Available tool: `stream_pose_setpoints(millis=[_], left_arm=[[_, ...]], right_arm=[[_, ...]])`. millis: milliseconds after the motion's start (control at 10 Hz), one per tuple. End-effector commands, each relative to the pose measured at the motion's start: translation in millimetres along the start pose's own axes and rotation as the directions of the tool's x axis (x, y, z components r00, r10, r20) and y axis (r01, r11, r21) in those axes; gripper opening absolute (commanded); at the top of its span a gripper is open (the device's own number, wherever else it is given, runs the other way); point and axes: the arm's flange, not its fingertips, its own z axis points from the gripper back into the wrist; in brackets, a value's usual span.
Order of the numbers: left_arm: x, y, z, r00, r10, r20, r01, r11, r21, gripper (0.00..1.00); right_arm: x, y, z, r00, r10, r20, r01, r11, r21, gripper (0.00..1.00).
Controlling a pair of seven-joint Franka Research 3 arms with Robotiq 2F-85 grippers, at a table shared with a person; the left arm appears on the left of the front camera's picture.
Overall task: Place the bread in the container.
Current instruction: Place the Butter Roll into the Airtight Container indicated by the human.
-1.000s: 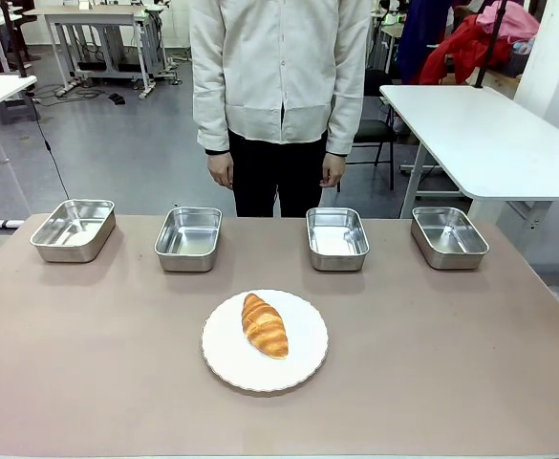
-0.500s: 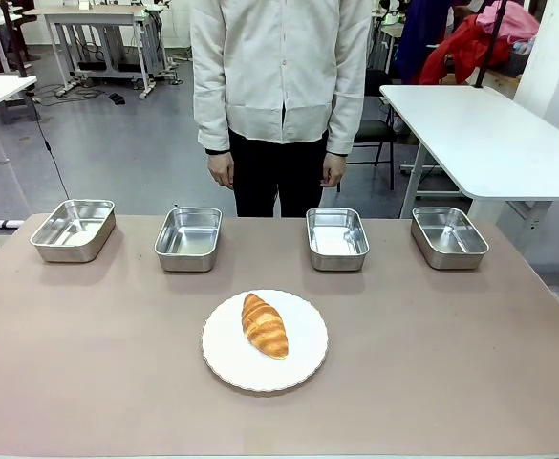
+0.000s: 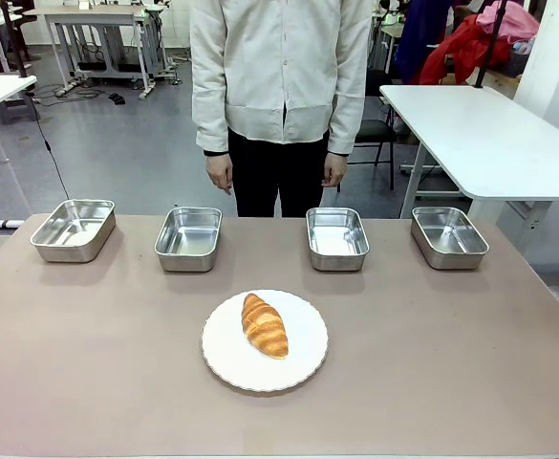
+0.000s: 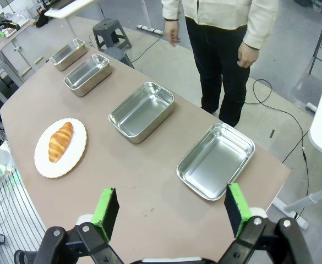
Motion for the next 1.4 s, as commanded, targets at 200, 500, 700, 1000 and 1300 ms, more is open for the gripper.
stream_pose_setpoints(millis=[200, 500, 700, 1000, 1300], left_arm=[[0.3, -0.1, 0.3, 1.0, -0.008, 0.01, 0.008, 1.0, -0.007, 1.0], [0.3, -0.1, 0.3, 1.0, -0.008, 0.01, 0.008, 1.0, -0.007, 1.0], [0.3, -0.1, 0.3, 1.0, -0.008, 0.01, 0.008, 1.0, -0.007, 1.0], [0.3, -0.1, 0.3, 1.0, -0.008, 0.01, 0.008, 1.0, -0.007, 1.0], [0.3, -0.1, 0.3, 1.0, -0.008, 0.01, 0.008, 1.0, -0.007, 1.0]], right_arm=[[0.8, -0.5, -1.7, 1.0, 0.013, 0.021, -0.013, 1.0, 0.005, 1.0], [0.8, -0.5, -1.7, 1.0, 0.013, 0.021, -0.013, 1.0, 0.005, 1.0], [0.8, -0.5, -1.7, 1.0, 0.013, 0.021, -0.013, 1.0, 0.005, 1.0], [0.8, -0.5, -1.7, 1.0, 0.013, 0.021, -0.013, 1.0, 0.005, 1.0], [0.8, -0.5, -1.7, 1.0, 0.013, 0.021, -0.013, 1.0, 0.005, 1.0]])
